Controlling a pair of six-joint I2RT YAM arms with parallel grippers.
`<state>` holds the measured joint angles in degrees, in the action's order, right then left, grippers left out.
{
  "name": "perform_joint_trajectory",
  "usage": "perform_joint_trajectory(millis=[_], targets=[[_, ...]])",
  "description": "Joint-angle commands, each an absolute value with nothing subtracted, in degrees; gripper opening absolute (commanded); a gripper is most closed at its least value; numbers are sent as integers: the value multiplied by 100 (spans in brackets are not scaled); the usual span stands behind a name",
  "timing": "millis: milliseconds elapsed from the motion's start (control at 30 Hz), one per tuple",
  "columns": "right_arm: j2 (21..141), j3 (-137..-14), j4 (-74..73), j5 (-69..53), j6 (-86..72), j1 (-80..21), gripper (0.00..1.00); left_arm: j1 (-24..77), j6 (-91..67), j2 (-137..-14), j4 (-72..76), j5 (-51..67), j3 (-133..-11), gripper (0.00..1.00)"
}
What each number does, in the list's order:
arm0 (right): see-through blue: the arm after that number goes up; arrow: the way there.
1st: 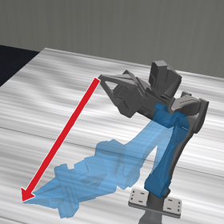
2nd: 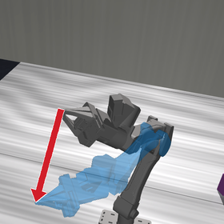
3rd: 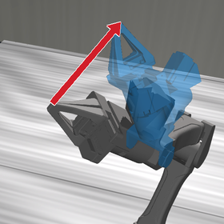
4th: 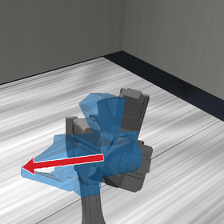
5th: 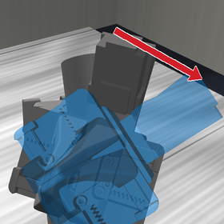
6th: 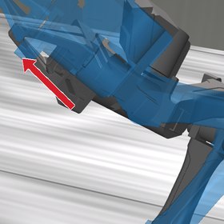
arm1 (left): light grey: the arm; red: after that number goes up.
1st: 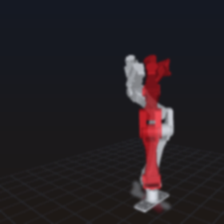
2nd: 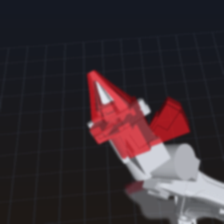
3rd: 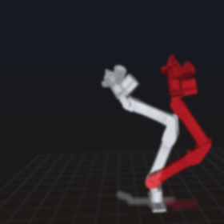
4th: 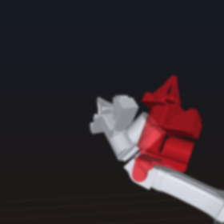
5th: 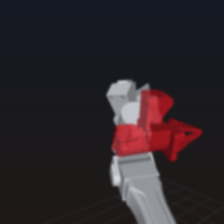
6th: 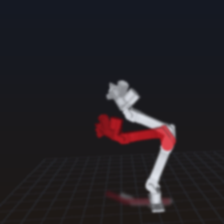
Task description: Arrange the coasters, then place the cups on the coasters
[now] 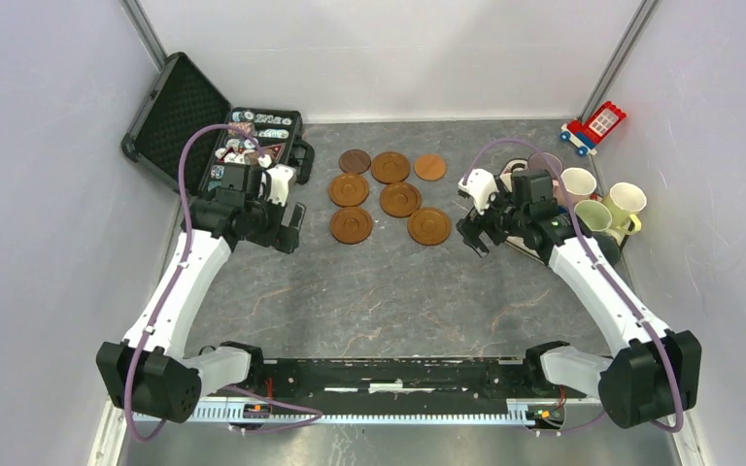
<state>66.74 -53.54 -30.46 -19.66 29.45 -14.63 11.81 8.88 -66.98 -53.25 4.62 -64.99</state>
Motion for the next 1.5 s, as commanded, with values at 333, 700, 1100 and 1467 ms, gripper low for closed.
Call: perform_joint_trajectory(millis=[333, 700, 1100, 1467], targets=[[8966, -6849, -2325, -1717, 2962, -1757, 98, 1560, 941, -8694, -4101, 1185, -7601, 100], [10543, -7802, -2335, -1808, 3133, -1815, 85, 1834, 1349, -10854, -4001, 976, -9066, 80], [11234, -7796, -2231, -1910, 3274, -1870, 68, 2132, 1764, -11771, -3766, 718, -9253, 72], [11008, -6967, -1912, -1899, 3188, -2133, 58, 2305, 2228, -11773, -3727, 761, -8785, 59]])
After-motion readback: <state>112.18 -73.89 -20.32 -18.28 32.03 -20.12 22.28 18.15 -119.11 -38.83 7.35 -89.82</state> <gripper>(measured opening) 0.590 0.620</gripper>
